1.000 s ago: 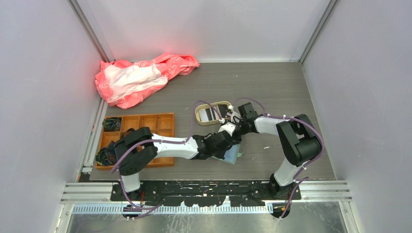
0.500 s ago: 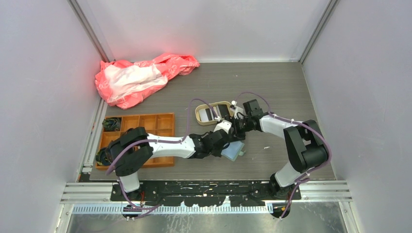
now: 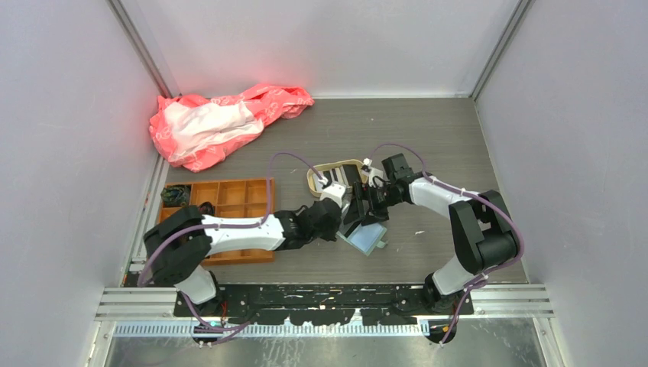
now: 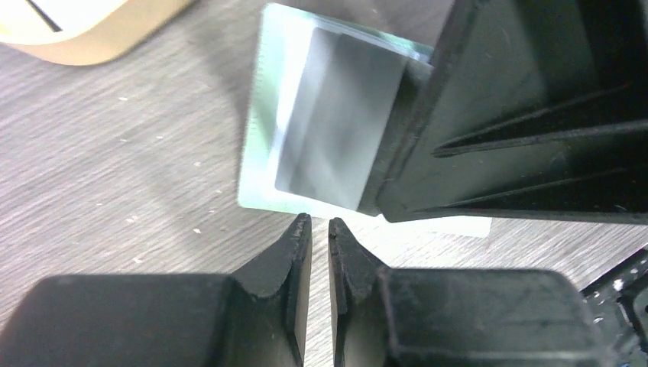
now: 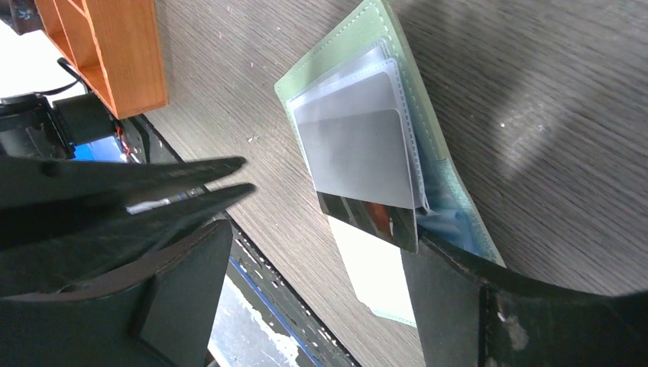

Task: Put the credit cards into the card holder
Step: Insert the credit card into the card holder, then pick up the credit card from the storage box.

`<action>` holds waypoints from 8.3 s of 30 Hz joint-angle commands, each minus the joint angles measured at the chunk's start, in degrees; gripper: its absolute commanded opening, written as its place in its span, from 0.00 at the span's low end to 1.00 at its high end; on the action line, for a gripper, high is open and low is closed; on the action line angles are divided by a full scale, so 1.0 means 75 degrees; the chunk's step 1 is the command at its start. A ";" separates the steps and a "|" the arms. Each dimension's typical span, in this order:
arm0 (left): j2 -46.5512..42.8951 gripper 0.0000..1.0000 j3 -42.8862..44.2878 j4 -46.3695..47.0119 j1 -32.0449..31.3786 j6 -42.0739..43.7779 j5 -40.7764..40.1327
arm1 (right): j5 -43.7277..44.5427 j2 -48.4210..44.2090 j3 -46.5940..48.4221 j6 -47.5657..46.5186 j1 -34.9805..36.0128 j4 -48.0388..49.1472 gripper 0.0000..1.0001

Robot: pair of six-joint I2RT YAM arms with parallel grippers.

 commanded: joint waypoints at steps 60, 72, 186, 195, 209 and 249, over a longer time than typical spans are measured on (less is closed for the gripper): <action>0.0654 0.15 -0.0404 0.0858 0.1754 -0.1505 0.2828 | 0.0436 0.2098 0.2126 -0.0012 -0.0088 -0.1287 0.05; -0.2347 0.22 -0.0873 -0.0367 0.1791 -0.1254 0.1172 | -0.0260 -0.0024 0.2864 -0.3306 -0.0614 -0.3068 0.23; 0.4167 0.23 0.3058 0.4580 0.3779 -0.5030 0.5380 | 0.1153 0.2241 0.5405 -0.0976 -0.1548 -0.1630 0.59; 0.4331 0.29 0.3456 0.4295 0.3667 -0.4964 0.5423 | 0.2396 0.2721 0.5214 -0.1129 -0.1732 -0.1762 0.56; 0.4711 0.28 0.4034 0.4227 0.3471 -0.5046 0.5514 | 0.2447 0.3151 0.5157 -0.1362 -0.1777 -0.1947 0.40; 0.4960 0.38 0.4907 0.3403 0.3178 -0.4515 0.5721 | 0.2274 0.3181 0.4933 -0.1573 -0.2349 -0.1910 0.36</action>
